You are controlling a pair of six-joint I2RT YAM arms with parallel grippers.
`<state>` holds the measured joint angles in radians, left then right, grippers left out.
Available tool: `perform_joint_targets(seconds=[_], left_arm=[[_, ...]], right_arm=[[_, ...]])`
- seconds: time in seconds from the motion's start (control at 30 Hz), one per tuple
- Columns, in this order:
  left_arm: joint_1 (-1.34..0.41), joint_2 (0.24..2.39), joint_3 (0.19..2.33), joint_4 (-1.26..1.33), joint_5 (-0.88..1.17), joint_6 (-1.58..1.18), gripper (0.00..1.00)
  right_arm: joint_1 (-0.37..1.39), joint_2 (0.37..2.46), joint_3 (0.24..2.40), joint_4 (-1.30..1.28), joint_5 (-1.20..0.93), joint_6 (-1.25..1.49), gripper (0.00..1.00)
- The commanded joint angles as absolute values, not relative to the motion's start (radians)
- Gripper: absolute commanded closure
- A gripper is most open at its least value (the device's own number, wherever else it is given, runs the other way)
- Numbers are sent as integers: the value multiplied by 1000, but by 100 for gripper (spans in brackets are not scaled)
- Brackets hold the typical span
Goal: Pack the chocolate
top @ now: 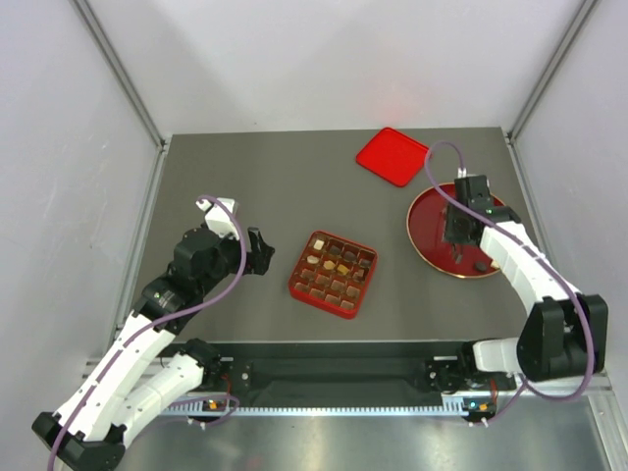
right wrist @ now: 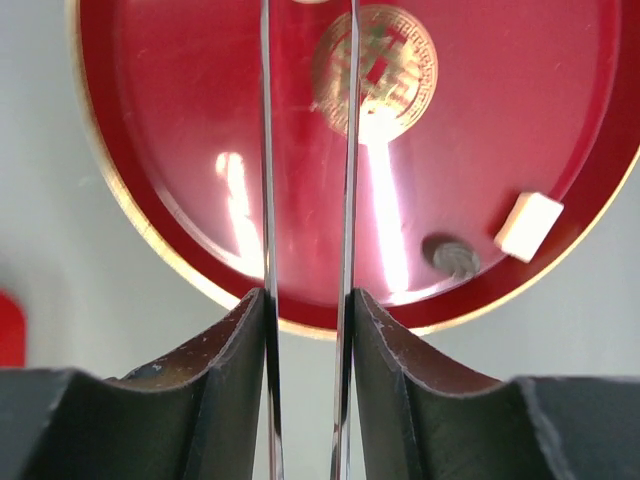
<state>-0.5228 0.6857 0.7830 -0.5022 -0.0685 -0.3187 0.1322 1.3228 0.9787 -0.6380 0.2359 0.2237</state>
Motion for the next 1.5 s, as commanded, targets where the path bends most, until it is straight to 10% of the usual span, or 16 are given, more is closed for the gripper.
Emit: perform_joint_targets(seconds=[0.0, 0.43, 1.0, 1.47], left_arm=[[-526, 686, 782, -486, -64, -310, 16], [-526, 689, 782, -488, -60, -310, 16], [-526, 664, 785, -492, -113, -314, 16], [-526, 632, 787, -497, -172, -322, 16]], right_arm=[[161, 1223, 959, -698, 206, 267, 63], [264, 1088, 966, -798, 219, 311, 64], [847, 1233, 1439, -1057, 499, 523, 64], [1179, 1287, 1327, -839, 318, 686, 63]])
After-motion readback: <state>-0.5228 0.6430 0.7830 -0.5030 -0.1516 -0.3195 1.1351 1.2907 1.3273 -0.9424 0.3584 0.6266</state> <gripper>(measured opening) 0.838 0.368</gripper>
